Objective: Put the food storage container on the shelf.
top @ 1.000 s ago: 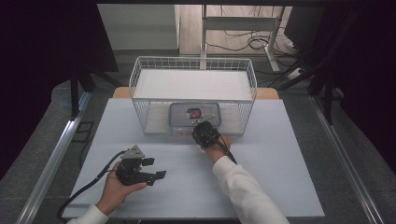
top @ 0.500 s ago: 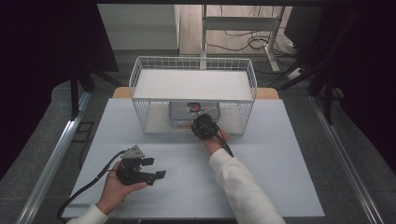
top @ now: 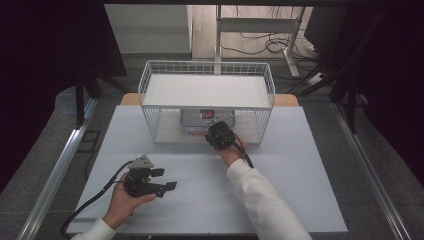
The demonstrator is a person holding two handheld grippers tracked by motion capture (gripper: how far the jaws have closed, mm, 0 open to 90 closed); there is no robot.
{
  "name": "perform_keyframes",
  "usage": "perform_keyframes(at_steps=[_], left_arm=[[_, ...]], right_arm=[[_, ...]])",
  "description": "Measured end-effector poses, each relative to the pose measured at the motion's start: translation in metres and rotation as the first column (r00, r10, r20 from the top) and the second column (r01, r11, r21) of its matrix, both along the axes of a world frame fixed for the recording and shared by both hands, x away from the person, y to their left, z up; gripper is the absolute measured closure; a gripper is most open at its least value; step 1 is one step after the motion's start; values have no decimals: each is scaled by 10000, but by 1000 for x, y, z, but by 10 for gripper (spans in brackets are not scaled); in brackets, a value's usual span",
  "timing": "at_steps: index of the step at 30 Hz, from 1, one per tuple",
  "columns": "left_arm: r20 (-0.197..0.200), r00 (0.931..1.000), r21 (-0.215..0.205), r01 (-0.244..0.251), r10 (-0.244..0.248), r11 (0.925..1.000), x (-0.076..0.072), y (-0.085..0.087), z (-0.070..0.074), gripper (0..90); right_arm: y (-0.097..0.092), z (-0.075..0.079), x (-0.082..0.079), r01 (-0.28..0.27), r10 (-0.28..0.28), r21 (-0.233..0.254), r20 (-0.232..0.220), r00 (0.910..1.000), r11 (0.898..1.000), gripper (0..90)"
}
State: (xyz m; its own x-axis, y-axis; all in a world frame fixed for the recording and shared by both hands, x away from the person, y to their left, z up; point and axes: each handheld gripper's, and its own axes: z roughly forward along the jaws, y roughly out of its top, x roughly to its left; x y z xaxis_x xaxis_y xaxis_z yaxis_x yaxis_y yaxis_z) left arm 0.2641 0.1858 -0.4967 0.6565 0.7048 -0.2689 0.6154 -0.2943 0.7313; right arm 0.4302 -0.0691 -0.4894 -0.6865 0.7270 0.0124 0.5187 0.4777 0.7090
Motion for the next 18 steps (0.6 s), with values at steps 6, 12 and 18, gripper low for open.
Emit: perform_keyframes(at_steps=[6, 12, 18], left_arm=[[112, 9997, 201, -219, 216, 9996, -4, 3, 0, 256], [200, 9988, -81, -449, 451, 9990, -2, 4, 3, 261], [189, 9990, 94, -408, 406, 9991, -5, 3, 0, 261]], right_arm=[[-30, 16, -32, -740, 738, 148, 136, 9972, 9971, 891], [-68, 26, -67, -1062, 1055, 453, 182, 9943, 9933, 891], [-129, 24, -114, -1075, 1066, 599, 181, 9941, 9924, 891]])
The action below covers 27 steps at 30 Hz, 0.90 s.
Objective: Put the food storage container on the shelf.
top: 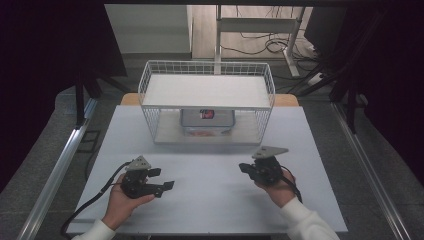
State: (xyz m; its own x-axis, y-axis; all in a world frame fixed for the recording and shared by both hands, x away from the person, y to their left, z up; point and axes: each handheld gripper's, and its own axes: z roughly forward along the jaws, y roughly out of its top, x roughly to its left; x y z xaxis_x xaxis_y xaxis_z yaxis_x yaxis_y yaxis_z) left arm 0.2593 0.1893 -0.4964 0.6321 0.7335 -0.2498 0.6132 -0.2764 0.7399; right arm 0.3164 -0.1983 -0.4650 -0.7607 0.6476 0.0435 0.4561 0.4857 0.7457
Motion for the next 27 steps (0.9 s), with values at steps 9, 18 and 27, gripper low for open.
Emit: perform_keyframes(at_steps=[9, 18, 27], left_arm=[[119, 9999, 316, -59, 55, 9995, -5, -2, -1, 260], [242, 9997, 332, -54, 46, 9994, -13, -3, 0, 258], [228, 9997, 489, -11, -1, 9988, -9, -5, -3, 255]], right_arm=[[-51, -11, -36, 614, -614, -25, -383, 9974, 9981, 871], [-58, -12, -48, 1262, -1264, 190, 89, 9919, 9918, 354], [-63, -14, -45, 1454, -1456, 190, 92, 9893, 9892, 284]])
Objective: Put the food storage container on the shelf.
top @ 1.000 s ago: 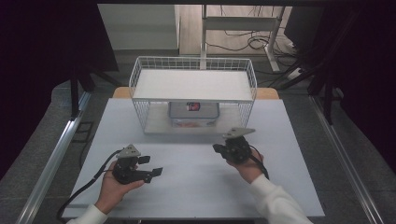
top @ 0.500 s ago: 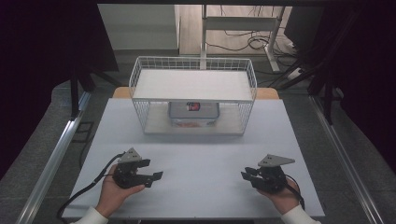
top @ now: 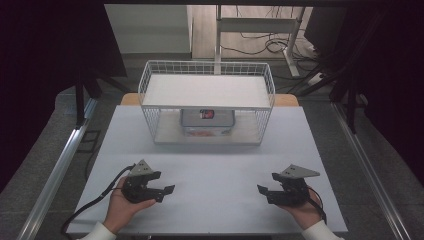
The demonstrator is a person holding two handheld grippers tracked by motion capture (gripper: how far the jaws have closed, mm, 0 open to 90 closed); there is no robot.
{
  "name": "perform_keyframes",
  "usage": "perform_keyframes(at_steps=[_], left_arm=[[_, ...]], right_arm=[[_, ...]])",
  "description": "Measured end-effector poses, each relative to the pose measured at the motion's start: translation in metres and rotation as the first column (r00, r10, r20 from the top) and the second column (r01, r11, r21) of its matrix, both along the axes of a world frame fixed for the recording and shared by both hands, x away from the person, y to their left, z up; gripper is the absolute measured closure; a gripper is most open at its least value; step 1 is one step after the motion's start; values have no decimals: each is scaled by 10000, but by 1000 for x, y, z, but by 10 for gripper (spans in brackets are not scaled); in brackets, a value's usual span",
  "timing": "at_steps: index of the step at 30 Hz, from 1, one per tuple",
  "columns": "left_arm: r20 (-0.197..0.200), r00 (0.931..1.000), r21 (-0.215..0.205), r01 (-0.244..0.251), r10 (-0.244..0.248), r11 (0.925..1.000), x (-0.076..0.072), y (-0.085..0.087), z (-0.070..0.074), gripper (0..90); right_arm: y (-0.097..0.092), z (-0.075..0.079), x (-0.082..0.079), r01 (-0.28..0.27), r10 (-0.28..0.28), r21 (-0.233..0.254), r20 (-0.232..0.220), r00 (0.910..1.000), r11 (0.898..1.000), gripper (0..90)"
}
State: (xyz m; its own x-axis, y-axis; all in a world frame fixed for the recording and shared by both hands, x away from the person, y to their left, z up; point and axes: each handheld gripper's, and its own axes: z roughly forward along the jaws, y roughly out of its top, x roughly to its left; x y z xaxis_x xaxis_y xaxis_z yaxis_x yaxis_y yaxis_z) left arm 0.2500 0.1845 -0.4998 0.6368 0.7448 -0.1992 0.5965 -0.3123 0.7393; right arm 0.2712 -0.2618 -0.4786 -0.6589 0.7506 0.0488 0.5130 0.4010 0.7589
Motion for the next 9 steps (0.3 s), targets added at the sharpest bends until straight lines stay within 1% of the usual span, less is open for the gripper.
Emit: perform_keyframes(at_steps=[2, 4, 5, 7, 9], left_arm=[[24, 10000, -38, -37, 37, 10000, 1, 1, 1, 254], [13, 10000, -85, -38, 38, 10000, 2, 1, 1, 254], [-22, 10000, -117, -36, 36, 9999, 3, 1, 0, 254], [-112, 9998, -298, -148, 145, 9994, 8, 1, 0, 254], [-121, 9998, -256, -168, 165, 9995, 9, 1, -1, 253]], right_arm=[[-1, 0, 0, -30, 30, 18, 34, 10000, 10000, 278], [-1, 0, 1, -42, 43, 195, -56, 10000, 9998, 261], [-1, 0, 1, -42, 43, 195, -56, 10000, 9998, 261], [-1, 0, 4, -28, 28, 355, 8, 10000, 9994, 223], [-2, -1, 6, 30, -32, 415, 30, 10000, 9991, 212]])
